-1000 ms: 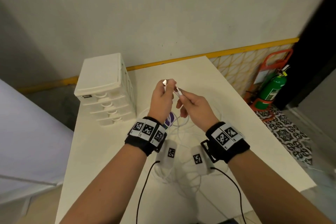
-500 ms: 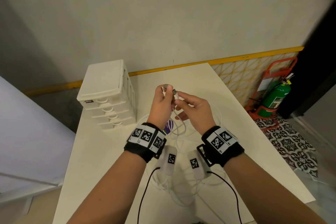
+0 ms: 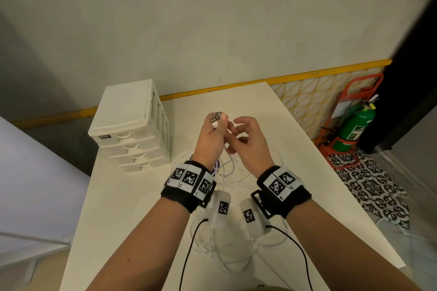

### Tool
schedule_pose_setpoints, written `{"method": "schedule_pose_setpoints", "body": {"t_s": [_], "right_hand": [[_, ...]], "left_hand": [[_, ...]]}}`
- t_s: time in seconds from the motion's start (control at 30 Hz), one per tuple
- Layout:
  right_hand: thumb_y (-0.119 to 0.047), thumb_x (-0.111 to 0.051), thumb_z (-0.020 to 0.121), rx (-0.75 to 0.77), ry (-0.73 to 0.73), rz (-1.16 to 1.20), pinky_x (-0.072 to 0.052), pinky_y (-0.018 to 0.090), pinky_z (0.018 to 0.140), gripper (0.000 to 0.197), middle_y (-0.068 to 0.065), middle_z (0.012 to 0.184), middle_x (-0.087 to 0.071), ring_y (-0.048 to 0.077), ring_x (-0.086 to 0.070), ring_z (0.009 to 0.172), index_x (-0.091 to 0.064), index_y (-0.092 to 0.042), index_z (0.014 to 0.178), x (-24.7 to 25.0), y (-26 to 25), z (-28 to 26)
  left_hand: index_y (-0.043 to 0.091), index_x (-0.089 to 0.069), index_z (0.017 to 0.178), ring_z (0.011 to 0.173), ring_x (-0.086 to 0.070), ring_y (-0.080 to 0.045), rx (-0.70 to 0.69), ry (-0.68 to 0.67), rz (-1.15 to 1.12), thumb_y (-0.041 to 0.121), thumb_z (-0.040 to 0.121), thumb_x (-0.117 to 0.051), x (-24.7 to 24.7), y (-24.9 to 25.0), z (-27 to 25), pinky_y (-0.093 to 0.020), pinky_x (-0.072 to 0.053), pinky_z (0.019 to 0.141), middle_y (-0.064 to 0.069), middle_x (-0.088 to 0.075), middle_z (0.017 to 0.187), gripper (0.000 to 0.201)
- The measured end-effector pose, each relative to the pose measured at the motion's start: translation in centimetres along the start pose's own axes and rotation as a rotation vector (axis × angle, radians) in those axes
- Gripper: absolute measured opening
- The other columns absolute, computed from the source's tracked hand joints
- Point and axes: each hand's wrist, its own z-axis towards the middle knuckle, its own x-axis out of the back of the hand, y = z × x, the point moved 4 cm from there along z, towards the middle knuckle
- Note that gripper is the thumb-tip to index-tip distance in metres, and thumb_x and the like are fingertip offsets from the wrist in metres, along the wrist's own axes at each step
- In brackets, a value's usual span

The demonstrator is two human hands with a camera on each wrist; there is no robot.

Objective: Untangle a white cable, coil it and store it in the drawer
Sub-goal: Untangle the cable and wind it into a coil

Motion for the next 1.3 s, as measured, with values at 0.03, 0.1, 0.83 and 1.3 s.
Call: {"method": "schedule_pose_setpoints", "body": {"t_s": [0.03,0.1,0.83,1.3], "right_hand": [[-0.018,-0.065,0.084,-0.009,-0.031,-0.010,-0.050,0.026,0.067,0.031,-0.001,0.079,-0.058,0.015,-0.061,0.067,-0.047,-0.019,0.109,-0.1,0.5,0.2],[-0.021,-0.061,0.087,-0.052,-0.190,-0.023,-0.046,0.021,0.077,0.042,-0.002,0.089,-0.062,0.009,-0.061,0.082,-0.040,-0.017,0.122,-0.7,1.4,0.2],[-0.025,-0.065,0.084,-0.076,-0.531,-0.545,-0.040,0.019,0.072,0.025,-0.011,0.093,-0.061,0.005,-0.052,0.073,-0.060,-0.023,0.108,-0.4,8.2,0.2],[-0.039,-0.088,0.051,-0.196,-0.380,-0.421,-0.028,0.030,0.107,0.118,-0.002,0.146,-0.030,0.011,-0.030,0.135,-0.017,-0.030,0.145,1.8,6.0,1.8]], "left_hand": [[0.013,-0.048,0.099,0.058,-0.052,-0.007,-0.015,0.006,0.004,0.026,0.101,-0.041,0.1,0.2,0.1,-0.023,-0.044,0.056,0.001,-0.054,0.072,0.015],[0.013,-0.048,0.098,0.058,-0.049,-0.005,-0.046,0.003,0.044,0.028,0.101,-0.039,0.4,0.4,0.3,-0.021,-0.044,0.060,0.005,-0.052,0.070,0.018],[0.018,-0.041,0.078,0.045,-0.031,-0.006,-0.256,0.042,-0.188,0.025,0.100,-0.038,4.6,5.9,3.6,-0.018,-0.028,0.042,0.009,-0.037,0.057,0.024],[0.019,-0.040,0.076,0.044,-0.026,-0.005,-0.228,0.089,-0.346,0.024,0.103,-0.034,5.3,7.0,3.8,-0.018,-0.022,0.041,0.010,-0.035,0.053,0.029]]}}
